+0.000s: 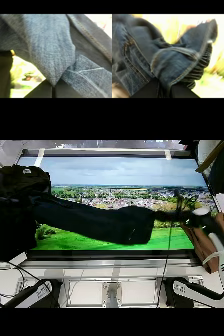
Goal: Fold the clothes and pants, and hang the long-sleeved shirts on hangers.
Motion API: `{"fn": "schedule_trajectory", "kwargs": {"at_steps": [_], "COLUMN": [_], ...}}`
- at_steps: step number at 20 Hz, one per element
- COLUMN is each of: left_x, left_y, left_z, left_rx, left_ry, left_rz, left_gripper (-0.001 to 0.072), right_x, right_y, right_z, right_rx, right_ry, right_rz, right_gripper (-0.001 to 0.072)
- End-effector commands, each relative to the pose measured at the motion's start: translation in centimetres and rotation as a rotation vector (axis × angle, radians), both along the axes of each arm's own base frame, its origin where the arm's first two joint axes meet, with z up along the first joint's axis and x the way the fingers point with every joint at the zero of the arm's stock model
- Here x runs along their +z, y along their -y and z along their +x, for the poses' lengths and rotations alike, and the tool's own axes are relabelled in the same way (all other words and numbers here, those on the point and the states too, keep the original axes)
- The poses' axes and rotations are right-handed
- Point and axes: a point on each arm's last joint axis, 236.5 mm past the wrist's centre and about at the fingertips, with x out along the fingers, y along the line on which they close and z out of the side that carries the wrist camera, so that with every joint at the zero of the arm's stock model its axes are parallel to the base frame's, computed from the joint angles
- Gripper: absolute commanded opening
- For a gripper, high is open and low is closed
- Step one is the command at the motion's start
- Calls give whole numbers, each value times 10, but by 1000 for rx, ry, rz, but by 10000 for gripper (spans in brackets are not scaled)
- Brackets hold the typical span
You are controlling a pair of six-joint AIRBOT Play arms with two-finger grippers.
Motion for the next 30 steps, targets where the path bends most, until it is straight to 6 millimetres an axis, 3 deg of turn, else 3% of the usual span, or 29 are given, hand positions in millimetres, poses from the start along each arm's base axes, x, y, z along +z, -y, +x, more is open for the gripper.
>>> {"fn": "schedule_trajectory", "kwargs": {"at_steps": [1,3,5,7,11,14,16,17,18,19,20,23,25,26,28,30], "left_x": [33,36,18,-19,-100,-137,-152,-155,-153,-145,-134,-77,-43,-42,-69,-102], "left_y": [35,74,126,177,265,305,314,314,312,306,297,240,177,140,87,61], "left_z": [-1,0,-2,-13,-59,-94,-103,-102,-98,-91,-82,-47,-27,-22,-25,-21], "left_rx": [-43,-142,-275,-391,-494,-526,-553,-552,-545,-528,-506,-374,-211,-109,26,102], "left_ry": [90,97,75,49,4,-55,-95,-101,-95,-77,-54,64,174,175,76,-3], "left_rz": [-77,-87,-81,-68,-129,-167,-158,-155,-153,-152,-151,-135,-100,-74,-47,-50], "left_gripper": [14,13,13,13,13,13,14,95,359,657,708,706,694,692,692,692], "right_x": [98,145,159,138,67,24,0,-9,-13,-12,-8,22,45,54,62,59], "right_y": [59,71,74,90,142,166,171,168,168,172,179,224,252,263,273,267], "right_z": [28,38,42,43,65,104,122,125,124,122,115,81,52,39,19,11], "right_rx": [-44,-70,-78,-74,-158,-340,-466,-475,-473,-468,-454,-445,-478,-501,-530,-512], "right_ry": [193,299,334,283,117,77,34,15,7,4,-8,-81,-111,-121,-148,-185], "right_rz": [-243,-320,-338,-410,-536,-480,-379,-353,-352,-369,-403,-515,-534,-535,-519,-493], "right_gripper": [26,26,26,26,26,26,28,103,306,442,446,446,446,446,446,446]}}
